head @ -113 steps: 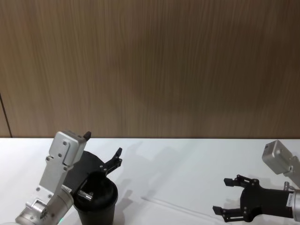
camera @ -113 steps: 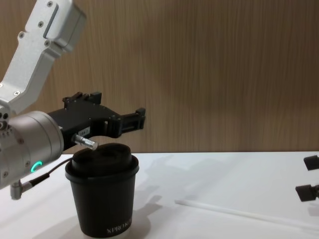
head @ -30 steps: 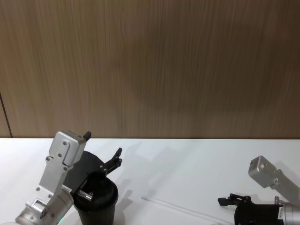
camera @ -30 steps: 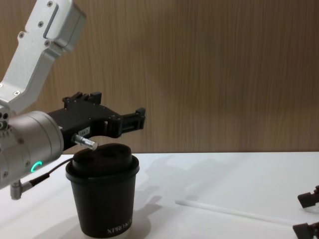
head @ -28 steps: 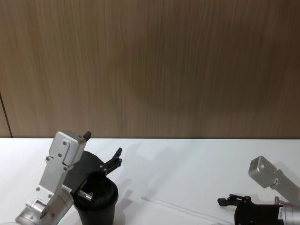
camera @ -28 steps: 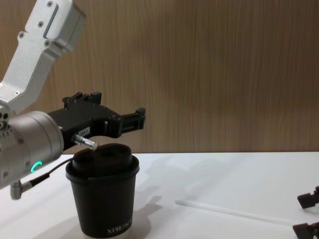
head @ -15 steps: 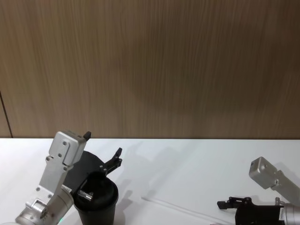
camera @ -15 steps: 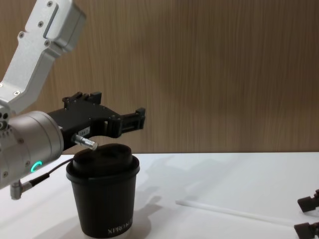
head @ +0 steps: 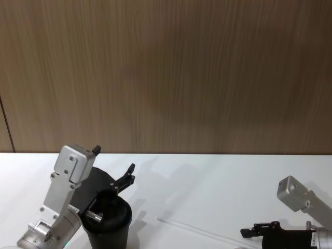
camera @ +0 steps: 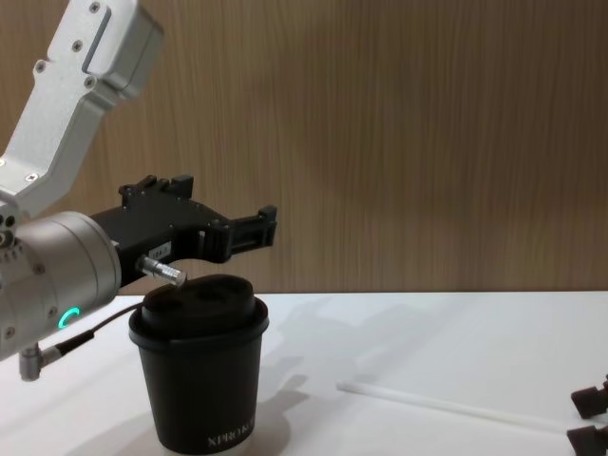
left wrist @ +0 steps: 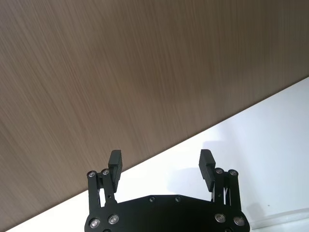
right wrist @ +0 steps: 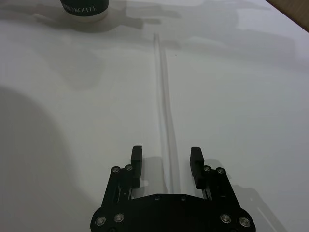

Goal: Pick up the straw with one hand, pass it to the other hand, and insert it into the cup.

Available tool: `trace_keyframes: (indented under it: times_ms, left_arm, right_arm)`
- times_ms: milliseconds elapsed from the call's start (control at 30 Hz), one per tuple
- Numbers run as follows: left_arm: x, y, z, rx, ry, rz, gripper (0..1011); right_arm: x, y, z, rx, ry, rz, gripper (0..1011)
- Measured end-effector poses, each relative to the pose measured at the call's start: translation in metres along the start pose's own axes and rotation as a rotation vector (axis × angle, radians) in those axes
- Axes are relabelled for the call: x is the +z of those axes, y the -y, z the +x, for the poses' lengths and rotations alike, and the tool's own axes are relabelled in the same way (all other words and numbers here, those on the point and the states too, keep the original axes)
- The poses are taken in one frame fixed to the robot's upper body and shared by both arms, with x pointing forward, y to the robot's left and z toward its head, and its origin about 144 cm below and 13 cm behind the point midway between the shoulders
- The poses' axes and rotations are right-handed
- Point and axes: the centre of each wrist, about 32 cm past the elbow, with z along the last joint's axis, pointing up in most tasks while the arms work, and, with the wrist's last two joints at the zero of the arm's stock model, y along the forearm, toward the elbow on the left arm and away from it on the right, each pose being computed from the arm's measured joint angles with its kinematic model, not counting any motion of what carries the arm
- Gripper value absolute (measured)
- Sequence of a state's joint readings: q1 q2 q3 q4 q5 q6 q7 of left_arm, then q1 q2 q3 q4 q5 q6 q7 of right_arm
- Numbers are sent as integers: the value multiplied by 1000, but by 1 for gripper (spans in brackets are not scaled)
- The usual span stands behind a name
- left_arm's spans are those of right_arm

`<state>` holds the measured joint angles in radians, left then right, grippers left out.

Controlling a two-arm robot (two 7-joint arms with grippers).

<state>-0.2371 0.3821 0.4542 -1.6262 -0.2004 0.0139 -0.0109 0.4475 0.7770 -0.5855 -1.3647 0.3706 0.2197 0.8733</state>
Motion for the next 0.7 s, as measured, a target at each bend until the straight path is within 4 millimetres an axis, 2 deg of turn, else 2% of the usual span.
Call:
trace_keyframes:
  times_ms: [533,600,700]
  left_arm:
    - [0,0,0,0,0,0,1003]
    - [0,0,0,0,0,0,1003]
    - [0,0,0,0,0,0,1003]
  right_arm:
    - [0,3,-2,1,-5,-8,509]
    - [1,3,-2,3,-6,-9,454]
    - [1,4,-2,5,-5,-11,425]
